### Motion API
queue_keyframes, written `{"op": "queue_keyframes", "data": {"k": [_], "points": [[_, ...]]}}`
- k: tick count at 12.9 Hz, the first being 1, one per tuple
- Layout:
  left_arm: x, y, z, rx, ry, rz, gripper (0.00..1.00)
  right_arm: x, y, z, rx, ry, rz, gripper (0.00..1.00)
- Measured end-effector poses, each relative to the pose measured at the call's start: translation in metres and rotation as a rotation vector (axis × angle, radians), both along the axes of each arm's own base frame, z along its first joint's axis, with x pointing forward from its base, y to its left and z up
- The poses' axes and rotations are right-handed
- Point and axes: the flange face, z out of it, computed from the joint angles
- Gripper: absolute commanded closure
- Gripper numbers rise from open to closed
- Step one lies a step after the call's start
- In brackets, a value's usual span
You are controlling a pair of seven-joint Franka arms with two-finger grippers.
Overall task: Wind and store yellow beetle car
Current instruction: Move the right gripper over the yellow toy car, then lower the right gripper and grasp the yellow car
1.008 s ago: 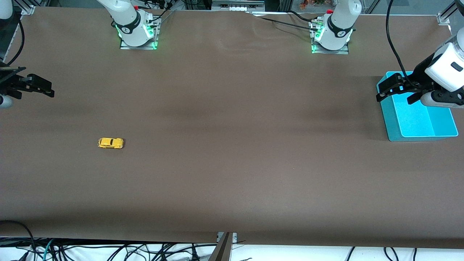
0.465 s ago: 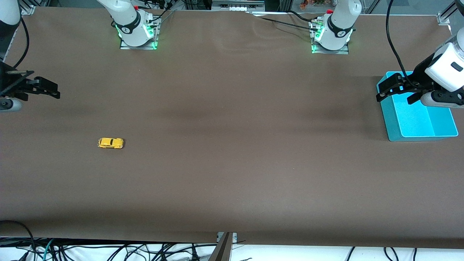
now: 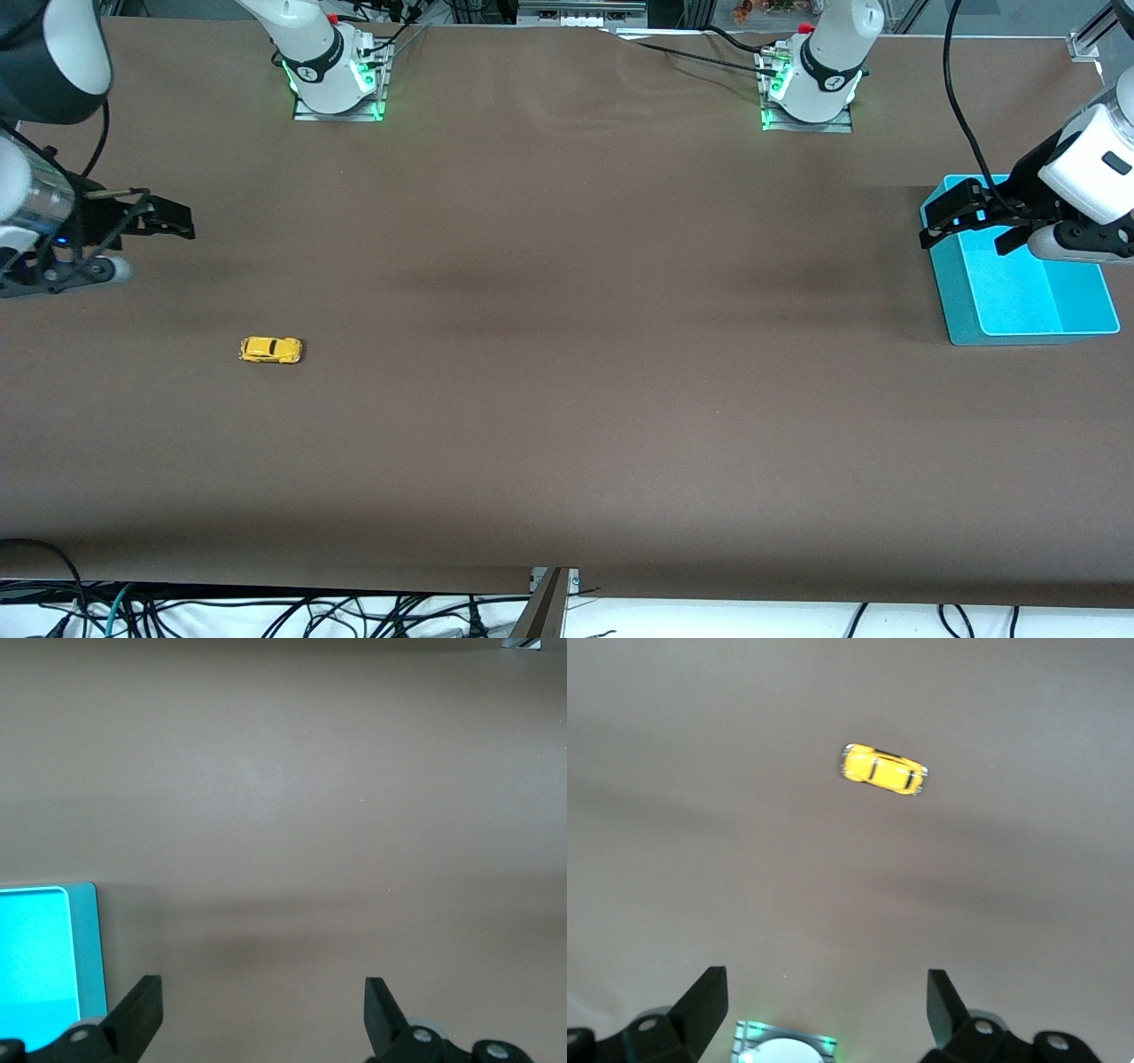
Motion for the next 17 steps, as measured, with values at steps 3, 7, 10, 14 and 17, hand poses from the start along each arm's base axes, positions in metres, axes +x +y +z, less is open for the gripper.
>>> {"op": "queue_keyframes", "data": {"k": [3, 7, 10, 14, 17], "points": [[0.000, 0.000, 0.000, 0.000, 0.000, 0.000, 0.00, 0.014, 0.004, -0.030, 0.048, 0.033, 0.217, 0.01], [0.000, 0.000, 0.000, 0.000, 0.000, 0.000, 0.00, 0.035, 0.000, -0.078, 0.097, 0.054, 0.457, 0.01], [0.000, 0.000, 0.000, 0.000, 0.000, 0.000, 0.00, 0.047, -0.001, -0.120, 0.126, 0.024, 0.628, 0.01], [0.000, 0.000, 0.000, 0.000, 0.000, 0.000, 0.00, 0.050, -0.006, -0.179, 0.153, -0.002, 0.810, 0.01], [0.000, 0.000, 0.000, 0.000, 0.000, 0.000, 0.00, 0.040, -0.009, -0.222, 0.159, -0.032, 0.900, 0.01]]}}
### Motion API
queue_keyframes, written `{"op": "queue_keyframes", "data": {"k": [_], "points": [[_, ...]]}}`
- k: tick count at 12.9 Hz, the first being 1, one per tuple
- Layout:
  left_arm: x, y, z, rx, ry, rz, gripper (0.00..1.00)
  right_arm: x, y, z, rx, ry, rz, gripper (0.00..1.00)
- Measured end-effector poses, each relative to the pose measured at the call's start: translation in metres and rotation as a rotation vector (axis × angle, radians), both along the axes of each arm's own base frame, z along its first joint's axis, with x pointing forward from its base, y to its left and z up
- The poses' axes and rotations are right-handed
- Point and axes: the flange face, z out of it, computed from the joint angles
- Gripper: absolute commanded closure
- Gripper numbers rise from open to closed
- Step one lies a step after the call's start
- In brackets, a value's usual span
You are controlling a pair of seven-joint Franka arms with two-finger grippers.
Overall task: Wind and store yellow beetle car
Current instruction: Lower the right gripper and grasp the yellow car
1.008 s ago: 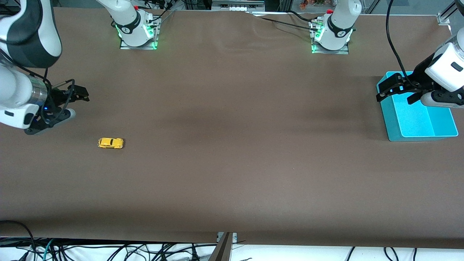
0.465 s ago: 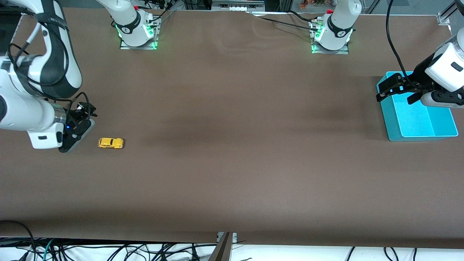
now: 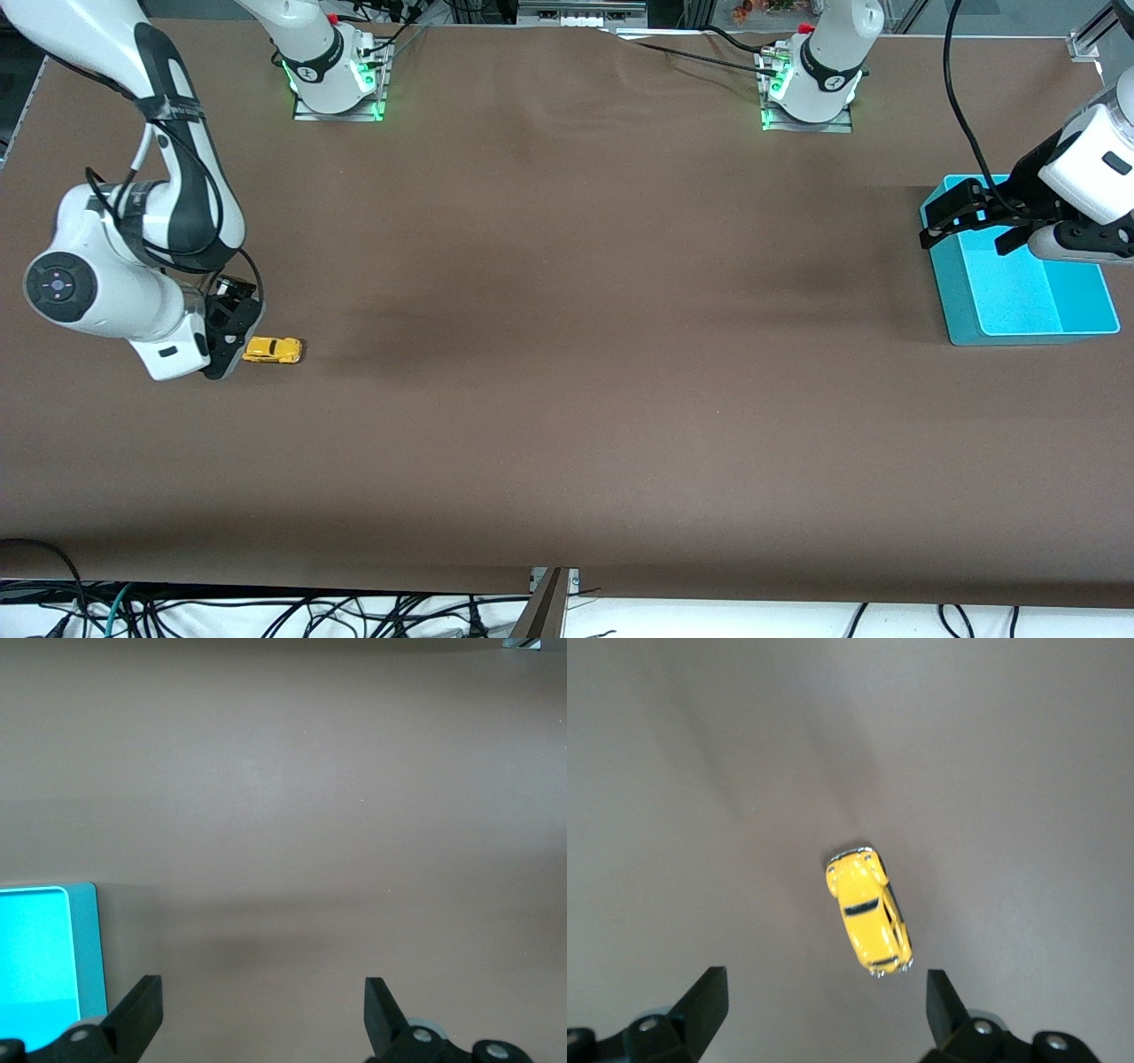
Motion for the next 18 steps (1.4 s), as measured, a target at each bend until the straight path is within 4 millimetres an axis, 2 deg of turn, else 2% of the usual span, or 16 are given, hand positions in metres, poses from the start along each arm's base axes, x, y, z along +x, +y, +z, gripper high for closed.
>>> {"op": "queue_keyframes", "data": {"k": [2, 5, 8, 15, 18], "points": [[0.000, 0.000, 0.000, 0.000, 0.000, 0.000, 0.00, -0.010, -0.003, -0.024, 0.008, -0.016, 0.042, 0.01], [0.000, 0.000, 0.000, 0.000, 0.000, 0.000, 0.00, -0.020, -0.014, -0.045, 0.021, -0.055, 0.120, 0.01], [-0.001, 0.002, -0.001, 0.001, 0.011, 0.002, 0.00, -0.027, -0.025, -0.058, 0.028, -0.092, 0.189, 0.01], [-0.005, 0.002, -0.004, 0.003, 0.048, 0.000, 0.00, -0.035, -0.030, -0.090, 0.030, -0.140, 0.275, 0.02], [-0.005, 0.002, -0.004, 0.003, 0.049, 0.000, 0.00, -0.035, -0.035, -0.100, 0.030, -0.145, 0.284, 0.09]]}}
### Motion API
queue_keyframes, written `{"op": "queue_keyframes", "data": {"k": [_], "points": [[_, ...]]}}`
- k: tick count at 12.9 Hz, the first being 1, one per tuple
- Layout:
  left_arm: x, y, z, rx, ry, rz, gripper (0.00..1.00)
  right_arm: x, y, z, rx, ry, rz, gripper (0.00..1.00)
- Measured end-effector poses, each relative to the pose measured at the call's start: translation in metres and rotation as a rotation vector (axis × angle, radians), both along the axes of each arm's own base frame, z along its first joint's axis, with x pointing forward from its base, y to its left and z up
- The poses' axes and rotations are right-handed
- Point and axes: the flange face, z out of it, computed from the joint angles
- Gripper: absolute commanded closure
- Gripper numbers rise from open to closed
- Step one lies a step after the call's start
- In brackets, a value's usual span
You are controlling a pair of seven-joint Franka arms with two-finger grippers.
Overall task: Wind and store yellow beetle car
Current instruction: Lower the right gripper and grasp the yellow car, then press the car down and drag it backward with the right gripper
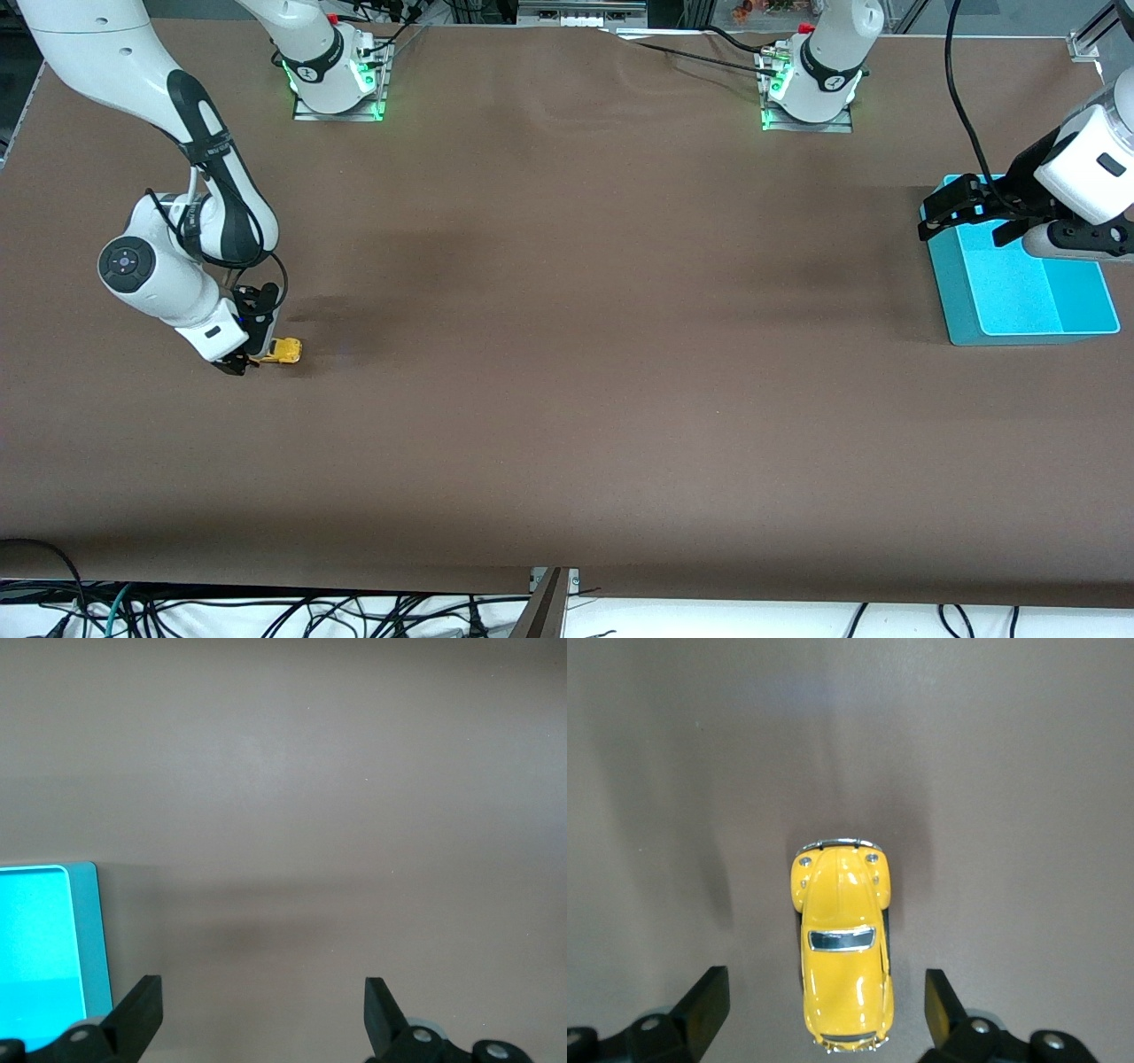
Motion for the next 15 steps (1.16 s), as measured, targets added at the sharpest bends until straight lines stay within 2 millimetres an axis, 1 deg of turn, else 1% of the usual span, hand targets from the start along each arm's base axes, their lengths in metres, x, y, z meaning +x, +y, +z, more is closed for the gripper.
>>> {"op": "queue_keyframes", "data": {"k": [1, 2, 3, 7, 8, 10, 15], "points": [[0.000, 0.000, 0.000, 0.000, 0.000, 0.000, 0.00, 0.001, 0.000, -0.001, 0.000, -0.006, 0.006, 0.18], [0.000, 0.000, 0.000, 0.000, 0.000, 0.000, 0.00, 0.001, 0.000, -0.003, 0.000, -0.007, 0.013, 0.30], [0.000, 0.000, 0.000, 0.000, 0.000, 0.000, 0.00, 0.001, 0.000, -0.004, 0.000, -0.007, 0.018, 0.48], [0.000, 0.000, 0.000, 0.000, 0.000, -0.001, 0.00, 0.001, 0.003, -0.003, 0.001, -0.011, 0.025, 0.71], [0.000, 0.000, 0.000, 0.000, 0.000, -0.001, 0.00, 0.001, 0.003, -0.003, 0.001, -0.011, 0.025, 0.73], [0.000, 0.000, 0.000, 0.000, 0.000, -0.001, 0.00, 0.001, 0.005, -0.003, 0.003, -0.011, 0.029, 0.73], [0.000, -0.001, 0.000, 0.000, 0.000, -0.001, 0.00, 0.002, 0.033, -0.003, 0.024, -0.011, 0.070, 0.73]]}}
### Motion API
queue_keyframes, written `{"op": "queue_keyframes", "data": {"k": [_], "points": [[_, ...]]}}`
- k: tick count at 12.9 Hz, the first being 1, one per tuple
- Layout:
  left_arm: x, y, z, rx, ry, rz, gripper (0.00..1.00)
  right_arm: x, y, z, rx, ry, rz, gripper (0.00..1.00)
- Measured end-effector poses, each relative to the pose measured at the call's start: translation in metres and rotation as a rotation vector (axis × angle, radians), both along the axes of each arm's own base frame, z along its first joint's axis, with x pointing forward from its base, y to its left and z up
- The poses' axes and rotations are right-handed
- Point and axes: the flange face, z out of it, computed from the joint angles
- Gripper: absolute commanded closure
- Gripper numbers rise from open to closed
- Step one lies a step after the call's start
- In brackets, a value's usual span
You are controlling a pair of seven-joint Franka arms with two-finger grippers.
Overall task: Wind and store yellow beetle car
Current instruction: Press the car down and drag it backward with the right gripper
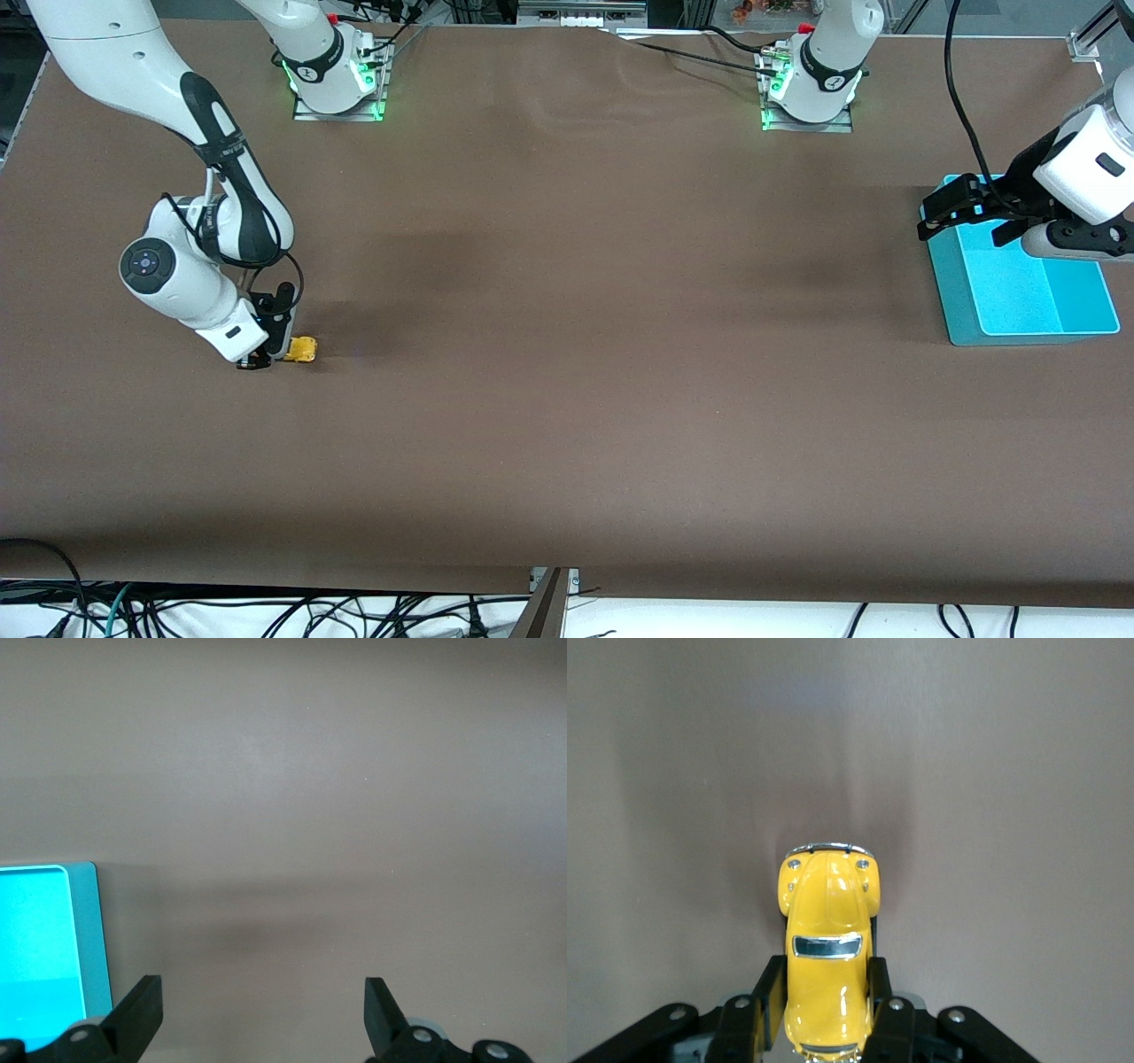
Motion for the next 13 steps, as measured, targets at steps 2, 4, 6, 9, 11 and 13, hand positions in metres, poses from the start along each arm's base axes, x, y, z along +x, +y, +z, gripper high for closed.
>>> {"op": "queue_keyframes", "data": {"k": [2, 4, 6, 9, 11, 13], "points": [[0.000, 0.000, 0.000, 0.000, 0.000, 0.000, 0.00, 0.000, 0.005, 0.000, 0.003, 0.001, 0.010, 0.73], [0.000, 0.000, 0.000, 0.000, 0.000, 0.000, 0.00, 0.000, 0.005, -0.001, 0.002, 0.002, 0.030, 0.73], [0.000, 0.000, 0.000, 0.000, 0.000, 0.000, 0.00, 0.000, 0.000, -0.001, 0.000, 0.004, 0.050, 0.73], [0.000, 0.000, 0.000, 0.000, 0.000, 0.000, 0.00, 0.000, -0.027, -0.001, -0.002, 0.002, 0.058, 0.72], [0.000, 0.000, 0.000, 0.000, 0.000, -0.001, 0.00, -0.001, -0.049, -0.001, -0.004, -0.001, 0.054, 0.72], [0.000, 0.000, 0.000, 0.000, 0.000, -0.001, 0.00, -0.002, -0.073, -0.001, -0.007, -0.009, 0.062, 0.72]]}}
